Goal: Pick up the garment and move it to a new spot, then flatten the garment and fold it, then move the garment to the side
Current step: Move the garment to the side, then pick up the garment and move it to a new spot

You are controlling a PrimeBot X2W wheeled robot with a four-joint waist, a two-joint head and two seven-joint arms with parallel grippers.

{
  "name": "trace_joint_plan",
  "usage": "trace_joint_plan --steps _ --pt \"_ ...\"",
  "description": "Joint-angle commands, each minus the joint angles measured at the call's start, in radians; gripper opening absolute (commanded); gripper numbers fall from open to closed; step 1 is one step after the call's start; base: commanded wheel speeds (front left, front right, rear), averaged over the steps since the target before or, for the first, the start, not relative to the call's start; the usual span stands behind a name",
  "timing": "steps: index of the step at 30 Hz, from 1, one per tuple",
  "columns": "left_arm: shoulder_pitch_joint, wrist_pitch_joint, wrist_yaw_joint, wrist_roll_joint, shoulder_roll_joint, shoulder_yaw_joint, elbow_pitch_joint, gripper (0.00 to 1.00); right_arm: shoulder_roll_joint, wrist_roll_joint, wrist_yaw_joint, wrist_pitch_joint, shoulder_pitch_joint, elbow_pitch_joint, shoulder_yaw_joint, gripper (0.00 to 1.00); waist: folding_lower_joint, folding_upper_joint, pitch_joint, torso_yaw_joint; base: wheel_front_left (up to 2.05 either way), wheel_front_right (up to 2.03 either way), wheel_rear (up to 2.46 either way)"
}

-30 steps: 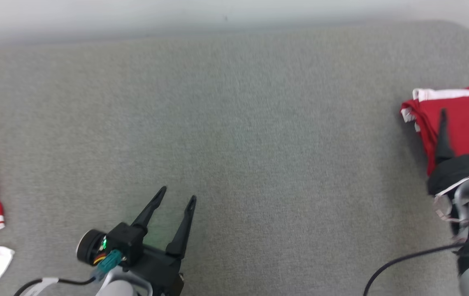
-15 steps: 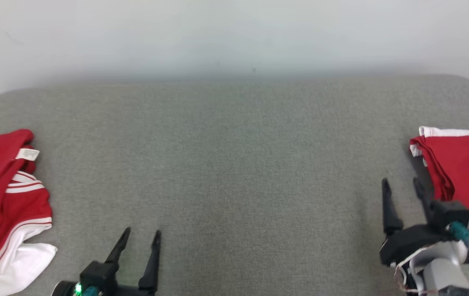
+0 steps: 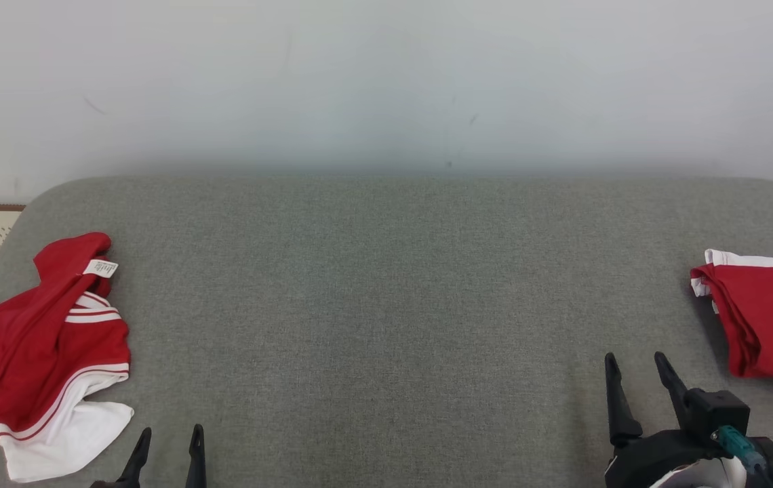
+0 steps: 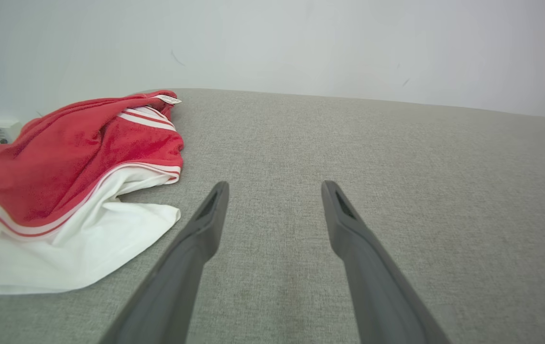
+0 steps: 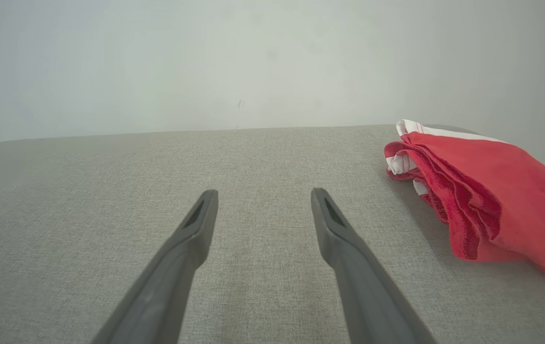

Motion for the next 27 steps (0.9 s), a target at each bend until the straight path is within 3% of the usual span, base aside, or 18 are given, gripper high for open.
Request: trace_joint_plan --steps 1,27 --pt "0.019 -0.001 -0.001 0.007 0.0 0.009 -0.003 1.0 0.006 -0.007 -0.001 0.0 0.019 -0.003 0.006 1.0 0.0001 0.0001 -0.01 0.001 0.0 0.0 0.0" --pt "0.064 -0.001 0.012 -0.004 -0.001 0.032 -0.001 1.0 0.027 -0.015 -0.001 0.0 0.079 -0.025 0.022 1.0 0.0001 0.0001 -0.041 -0.021 0.0 0.0 0.0"
